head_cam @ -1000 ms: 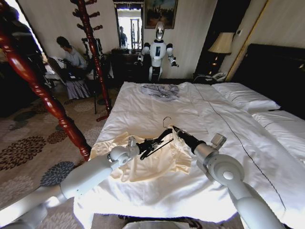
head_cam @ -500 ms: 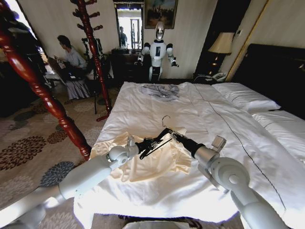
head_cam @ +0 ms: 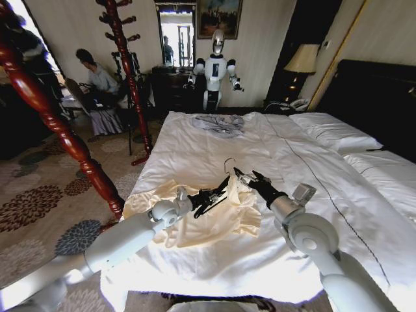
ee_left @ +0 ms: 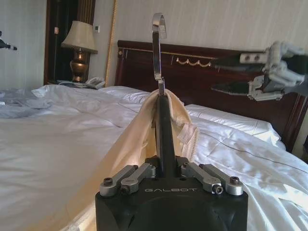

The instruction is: Pick up the clothes from the bed and hang them on the clothes hanger.

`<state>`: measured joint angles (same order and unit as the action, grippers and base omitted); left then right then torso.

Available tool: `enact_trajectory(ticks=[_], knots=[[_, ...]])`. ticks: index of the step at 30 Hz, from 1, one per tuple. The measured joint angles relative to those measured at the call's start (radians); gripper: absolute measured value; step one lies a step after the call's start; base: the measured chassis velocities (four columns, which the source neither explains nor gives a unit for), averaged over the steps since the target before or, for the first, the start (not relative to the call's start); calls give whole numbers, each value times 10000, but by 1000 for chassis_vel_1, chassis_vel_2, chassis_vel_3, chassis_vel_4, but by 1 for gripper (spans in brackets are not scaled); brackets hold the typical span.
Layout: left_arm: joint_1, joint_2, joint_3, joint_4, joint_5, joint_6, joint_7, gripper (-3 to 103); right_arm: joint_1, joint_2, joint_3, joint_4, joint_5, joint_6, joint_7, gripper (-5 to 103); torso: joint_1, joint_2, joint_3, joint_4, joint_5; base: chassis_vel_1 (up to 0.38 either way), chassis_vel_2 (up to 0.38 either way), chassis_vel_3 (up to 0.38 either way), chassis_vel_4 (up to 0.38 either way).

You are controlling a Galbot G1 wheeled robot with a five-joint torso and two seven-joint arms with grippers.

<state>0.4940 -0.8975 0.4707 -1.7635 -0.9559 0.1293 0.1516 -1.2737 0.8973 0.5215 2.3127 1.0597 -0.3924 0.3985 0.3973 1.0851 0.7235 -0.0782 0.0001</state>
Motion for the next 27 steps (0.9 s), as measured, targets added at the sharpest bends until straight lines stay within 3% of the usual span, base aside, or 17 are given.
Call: enact_trajectory(ticks=[4,6,7,8,9,10,12,13,14,18,27], knots=[[53,237,-84,-186,-82,2,25,16,-360,-43,246,-269,-677,143,-284,100,-1,0,-1,-1,1,0,0,0,0],[109,544,-180,-422,-179,14,63,16,-696,-73,438,-628,-1702,459,-622,100,0,0,0,6,1,0,0,0,0],[122,659,-225,-578,-282,31,68,16,-861,-118,514,-921,-2917,818,-984,100,0,0,0,8,-1,0,0,0,0],[122,700,-241,-646,-332,39,70,16,-923,-140,541,-1056,-3509,1012,-1150,100,0,0,-1,6,0,0,0,0,0],[122,700,-241,-646,-332,39,70,16,-923,-140,541,-1056,-3509,1012,-1150,100,0,0,-1,6,0,0,0,0,0],[110,740,-252,-730,-394,48,74,16,-1046,-193,596,-1290,-4600,1419,-1458,100,0,0,0,3,1,0,0,0,0],[86,753,-253,-771,-423,52,77,16,-1172,-249,641,-1459,-5443,1752,-1727,100,0,0,0,3,1,0,0,0,0],[40,745,-253,-795,-443,58,84,16,-1366,-343,688,-1667,-6751,2219,-2151,100,0,1,0,2,1,0,0,0,0],[40,745,-253,-795,-443,58,84,16,-1366,-343,688,-1667,-6751,2219,-2151,100,0,1,0,2,1,0,0,0,0],[-81,656,-149,-906,-498,106,88,16,-1523,-406,529,-2076,-9235,3123,-2767,100,0,0,0,2,0,0,0,0,0],[-281,472,177,-1243,-635,225,35,16,-1150,-256,-261,-2327,-11339,3799,-3216,100,0,0,-1,3,0,0,0,0,0]])
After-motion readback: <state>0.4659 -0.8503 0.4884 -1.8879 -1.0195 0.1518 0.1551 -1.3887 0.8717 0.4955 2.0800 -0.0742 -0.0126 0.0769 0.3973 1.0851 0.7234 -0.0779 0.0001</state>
